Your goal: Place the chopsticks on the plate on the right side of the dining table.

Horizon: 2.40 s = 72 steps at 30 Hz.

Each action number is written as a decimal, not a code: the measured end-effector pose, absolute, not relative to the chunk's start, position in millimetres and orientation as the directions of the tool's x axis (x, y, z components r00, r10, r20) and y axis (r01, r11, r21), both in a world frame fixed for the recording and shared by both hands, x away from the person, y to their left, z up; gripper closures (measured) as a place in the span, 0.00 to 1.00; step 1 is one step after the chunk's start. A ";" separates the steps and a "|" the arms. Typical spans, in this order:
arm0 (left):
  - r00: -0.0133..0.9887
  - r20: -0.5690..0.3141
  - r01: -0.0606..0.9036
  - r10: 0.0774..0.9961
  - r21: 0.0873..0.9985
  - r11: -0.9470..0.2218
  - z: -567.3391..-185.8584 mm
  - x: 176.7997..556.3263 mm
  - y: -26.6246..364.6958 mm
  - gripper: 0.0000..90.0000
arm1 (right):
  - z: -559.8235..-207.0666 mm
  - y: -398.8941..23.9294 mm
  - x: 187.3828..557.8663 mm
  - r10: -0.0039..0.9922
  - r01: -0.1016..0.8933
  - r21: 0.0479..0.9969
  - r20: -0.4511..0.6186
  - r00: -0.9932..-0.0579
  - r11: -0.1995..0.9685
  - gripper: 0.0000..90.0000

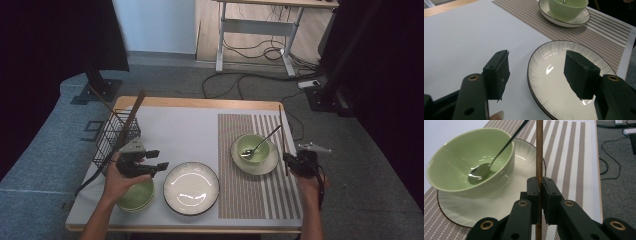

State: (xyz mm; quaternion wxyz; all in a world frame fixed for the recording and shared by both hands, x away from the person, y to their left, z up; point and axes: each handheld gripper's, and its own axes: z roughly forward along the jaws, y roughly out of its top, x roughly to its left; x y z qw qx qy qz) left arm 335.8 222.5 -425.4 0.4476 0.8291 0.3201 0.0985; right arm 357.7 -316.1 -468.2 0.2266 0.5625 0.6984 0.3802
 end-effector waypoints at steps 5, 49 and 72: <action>0.776 -0.122 0.443 0.619 0.805 -0.396 -425.7 336.0 222.1 0.41 | -472.2 -320.2 358.2 0.961 0.629 0.775 0.122 -0.246 0.062 0.94; 0.778 -0.123 0.445 0.616 0.800 -0.403 -427.5 336.4 220.1 0.41 | -486.6 -314.1 367.5 0.958 0.701 0.710 0.147 -0.248 0.073 0.94; 0.778 -0.122 0.447 0.616 0.797 -0.407 -428.6 337.0 219.4 0.41 | -486.9 -300.1 371.1 0.952 0.704 0.701 0.122 -0.279 0.116 0.94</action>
